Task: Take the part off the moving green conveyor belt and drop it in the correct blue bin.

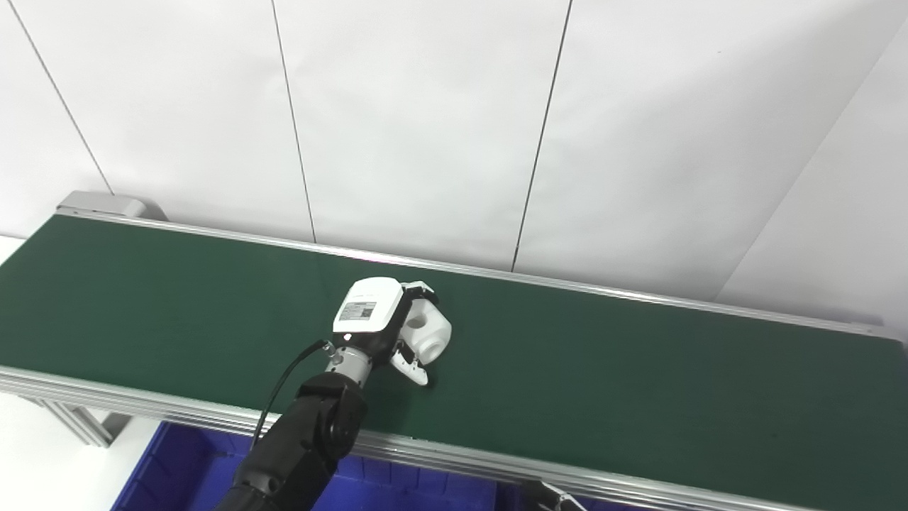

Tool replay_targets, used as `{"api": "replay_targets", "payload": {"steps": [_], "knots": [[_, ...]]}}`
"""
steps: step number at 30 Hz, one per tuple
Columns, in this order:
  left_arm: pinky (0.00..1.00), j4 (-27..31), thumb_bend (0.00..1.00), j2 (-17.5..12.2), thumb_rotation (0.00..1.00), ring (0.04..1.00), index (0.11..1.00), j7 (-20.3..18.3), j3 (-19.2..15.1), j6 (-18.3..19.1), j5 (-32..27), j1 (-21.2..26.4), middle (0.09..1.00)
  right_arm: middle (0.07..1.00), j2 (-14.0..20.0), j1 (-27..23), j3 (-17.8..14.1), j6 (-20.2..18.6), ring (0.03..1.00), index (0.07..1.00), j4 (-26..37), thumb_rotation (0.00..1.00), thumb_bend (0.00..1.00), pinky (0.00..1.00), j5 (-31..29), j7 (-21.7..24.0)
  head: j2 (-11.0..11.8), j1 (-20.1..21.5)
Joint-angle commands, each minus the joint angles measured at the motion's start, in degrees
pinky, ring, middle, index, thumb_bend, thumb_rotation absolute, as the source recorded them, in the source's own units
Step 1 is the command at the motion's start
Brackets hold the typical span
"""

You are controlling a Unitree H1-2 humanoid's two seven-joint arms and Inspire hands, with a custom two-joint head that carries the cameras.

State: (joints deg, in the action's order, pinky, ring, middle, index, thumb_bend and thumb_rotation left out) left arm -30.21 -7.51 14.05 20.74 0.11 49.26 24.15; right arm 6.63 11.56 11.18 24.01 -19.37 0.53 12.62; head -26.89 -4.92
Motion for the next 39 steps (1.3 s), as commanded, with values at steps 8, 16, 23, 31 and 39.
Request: {"api": "replay_targets", "payload": {"steps": [8,16,23,31,39], "knots": [[0.31,0.4,0.52,-0.5,0.0,0.386,0.509,2.1,0.7,-1.6,-2.5,0.2,0.439,0.846,-0.2,-0.2,0.0,2.9,0.797,0.846,2.1,0.91,0.92,0.72,-0.2,0.2,0.0,-0.1],[0.31,5.8,0.52,-1.7,0.0,0.398,0.509,0.7,1.2,-0.6,-2.4,-0.5,0.449,0.846,-0.2,-0.2,0.1,2.9,0.798,0.847,2.3,0.91,0.92,0.72,-0.2,0.3,-0.6,0.0],[0.31,24.1,0.52,-4.0,0.0,0.381,0.508,-5.2,0.2,1.0,-2.6,-4.8,0.438,0.851,0.0,0.3,0.3,2.9,0.804,0.857,4.2,0.92,0.91,0.73,0.0,0.2,-3.9,-0.8],[0.31,47.2,0.52,-7.0,0.0,0.386,0.503,-15.2,-1.0,3.1,-1.7,-14.2,0.467,0.876,1.1,1.2,-0.1,2.7,0.836,0.891,8.7,0.96,0.87,0.77,-1.0,1.3,-12.5,-4.3],[0.34,58.7,0.52,-5.5,0.0,0.383,0.508,-24.2,0.4,4.8,-1.0,-25.1,0.467,0.867,3.3,1.2,-1.0,-0.3,0.834,0.894,13.4,0.95,0.88,0.77,-2.4,2.1,-19.8,-7.7]]}}
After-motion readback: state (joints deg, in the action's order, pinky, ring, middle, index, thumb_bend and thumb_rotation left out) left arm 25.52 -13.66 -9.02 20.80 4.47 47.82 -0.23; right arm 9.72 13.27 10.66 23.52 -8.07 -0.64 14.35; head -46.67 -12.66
